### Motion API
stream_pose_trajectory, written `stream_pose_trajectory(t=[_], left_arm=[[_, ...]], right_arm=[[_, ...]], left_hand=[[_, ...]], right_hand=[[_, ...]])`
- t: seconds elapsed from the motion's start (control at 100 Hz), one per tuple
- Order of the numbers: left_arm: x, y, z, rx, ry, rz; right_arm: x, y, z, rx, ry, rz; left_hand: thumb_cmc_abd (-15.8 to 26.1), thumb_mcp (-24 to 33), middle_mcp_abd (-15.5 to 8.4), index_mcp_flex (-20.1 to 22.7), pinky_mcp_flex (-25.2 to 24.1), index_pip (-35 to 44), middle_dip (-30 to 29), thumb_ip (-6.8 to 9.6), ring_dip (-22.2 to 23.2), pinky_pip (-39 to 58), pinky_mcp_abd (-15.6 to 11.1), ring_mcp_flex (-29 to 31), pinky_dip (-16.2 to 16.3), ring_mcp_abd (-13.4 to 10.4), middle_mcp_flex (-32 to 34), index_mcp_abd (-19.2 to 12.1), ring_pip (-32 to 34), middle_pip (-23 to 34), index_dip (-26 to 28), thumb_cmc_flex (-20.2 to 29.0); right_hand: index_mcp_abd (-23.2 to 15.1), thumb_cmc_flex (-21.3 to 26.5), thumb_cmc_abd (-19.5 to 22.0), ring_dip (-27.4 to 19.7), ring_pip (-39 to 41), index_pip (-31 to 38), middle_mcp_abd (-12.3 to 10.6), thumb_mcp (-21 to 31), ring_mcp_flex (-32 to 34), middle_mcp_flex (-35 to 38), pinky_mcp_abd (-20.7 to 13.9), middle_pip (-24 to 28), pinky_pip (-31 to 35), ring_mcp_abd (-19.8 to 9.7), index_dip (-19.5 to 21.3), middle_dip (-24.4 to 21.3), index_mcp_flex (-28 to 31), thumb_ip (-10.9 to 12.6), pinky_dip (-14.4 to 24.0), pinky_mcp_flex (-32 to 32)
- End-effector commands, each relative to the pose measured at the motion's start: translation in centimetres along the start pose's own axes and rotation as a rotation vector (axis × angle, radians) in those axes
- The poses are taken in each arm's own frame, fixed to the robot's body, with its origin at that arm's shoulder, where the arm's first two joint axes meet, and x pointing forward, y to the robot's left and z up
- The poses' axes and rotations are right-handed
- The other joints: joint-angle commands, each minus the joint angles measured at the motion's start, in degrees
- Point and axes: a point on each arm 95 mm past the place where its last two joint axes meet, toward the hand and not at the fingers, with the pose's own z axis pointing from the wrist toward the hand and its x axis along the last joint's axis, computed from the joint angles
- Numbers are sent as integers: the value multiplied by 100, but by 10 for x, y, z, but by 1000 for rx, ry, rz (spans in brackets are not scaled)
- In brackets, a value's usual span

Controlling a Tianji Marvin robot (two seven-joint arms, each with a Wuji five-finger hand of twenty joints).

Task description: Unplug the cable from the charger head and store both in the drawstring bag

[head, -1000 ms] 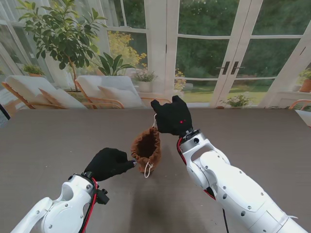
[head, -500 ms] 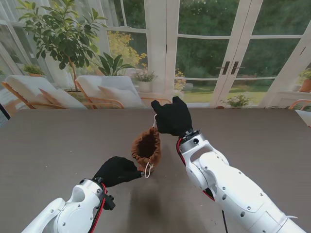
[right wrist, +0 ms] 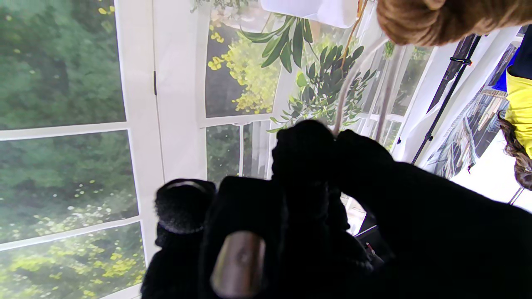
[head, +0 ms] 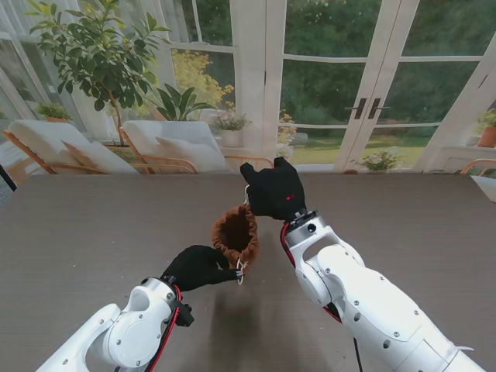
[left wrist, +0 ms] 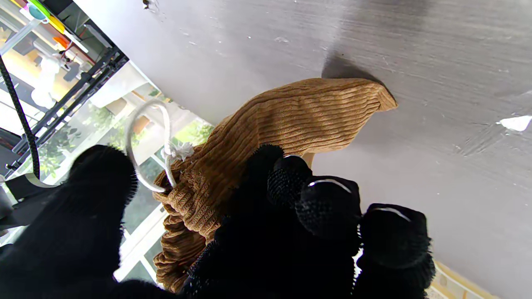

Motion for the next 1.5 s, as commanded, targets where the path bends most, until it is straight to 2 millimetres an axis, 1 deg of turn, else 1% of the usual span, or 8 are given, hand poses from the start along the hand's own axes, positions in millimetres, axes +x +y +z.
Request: stream_pose_trajectory(t=[0.0, 0.22, 0.47, 0.54, 0.7, 1.08, 1.26, 1.49], left_arm=[[4, 0, 5, -9, -3, -14], [7, 0, 14, -12, -12, 1], [4, 5, 24, 32, -11, 14], [3, 7, 26, 56, -7, 0], [2, 8, 27, 109, 13, -57], [-4, 3, 7, 104, 48, -109], [-7, 3, -2, 117, 40, -139], [-10, 7, -5, 129, 47, -198]], right_arm=[[5, 0, 0, 7, 7, 9], [6, 0, -1, 10, 4, 13], [5, -1, -2, 12, -3, 19], [5, -1, -2, 13, -3, 20], [4, -3, -3, 19, -3, 17], [1, -5, -4, 43, -14, 18], [1, -7, -5, 51, -14, 20], [1, -9, -5, 58, -14, 24]], left_hand=[[-51, -173, -19, 4, -120, 92, 13, -131, 81, -18, -46, -248, 179, 26, -174, 366, -154, 43, 60, -348], [-288, 259, -28, 170, -179, 471, -65, -182, 47, -166, 63, -257, 281, 194, -47, 335, -423, -12, 381, -486], [-790, 1630, -227, 440, 0, 1161, -79, -173, -9, -61, 114, -41, 210, 128, 222, -58, -362, 143, 916, 940], [-878, 1369, -239, 403, -4, 1421, -76, -552, -15, -50, 107, -44, 168, 134, 243, -233, -349, 152, 893, 1540], [-811, 1071, -150, 297, -103, 2241, -145, -489, 22, -130, 158, -115, 224, 247, 193, -574, -329, 3, 262, 2309], [-1033, 1082, -57, -86, -431, 2144, -500, -461, 6, -381, 130, -306, 332, 282, -22, -972, -516, -467, 528, 2193], [-1151, 1383, -35, -419, -494, 2087, -2, -493, -25, -474, 135, -395, 427, 292, -132, -951, -647, -703, 678, 2184], [-1072, 1616, -16, -421, -640, 2454, 458, -480, 19, -556, 31, -520, 489, 254, -164, -1365, -639, -892, 719, 2481]], right_hand=[[60, 140, 86, 104, 294, 75, 495, 275, 79, 480, -61, 94, 444, -1101, 229, -50, 0, 43, -40, 2856], [57, 136, 80, 105, 298, 68, 502, 274, 79, 481, -56, 90, 451, -1095, 231, -50, 3, 45, -37, 2856], [53, 129, 78, 104, 297, 60, 499, 279, 79, 480, -59, 88, 451, -1098, 233, -49, 8, 48, -37, 2857], [52, 128, 80, 104, 297, 59, 502, 279, 79, 480, -59, 86, 451, -1100, 233, -50, 8, 49, -37, 2857], [42, 120, 90, 106, 301, 48, 498, 270, 79, 478, -54, 78, 451, -1101, 231, -51, 11, 49, -37, 2856], [36, 130, 93, 105, 301, 34, 522, 252, 77, 481, -56, 60, 450, -1089, 242, -50, 15, 66, -38, 2856], [36, 131, 92, 104, 306, 31, 525, 247, 78, 479, -56, 57, 450, -1073, 245, -44, 16, 78, -38, 2856], [21, 128, 90, 103, 309, 16, 533, 245, 78, 478, -55, 51, 449, -1071, 241, -42, 20, 82, -39, 2856]])
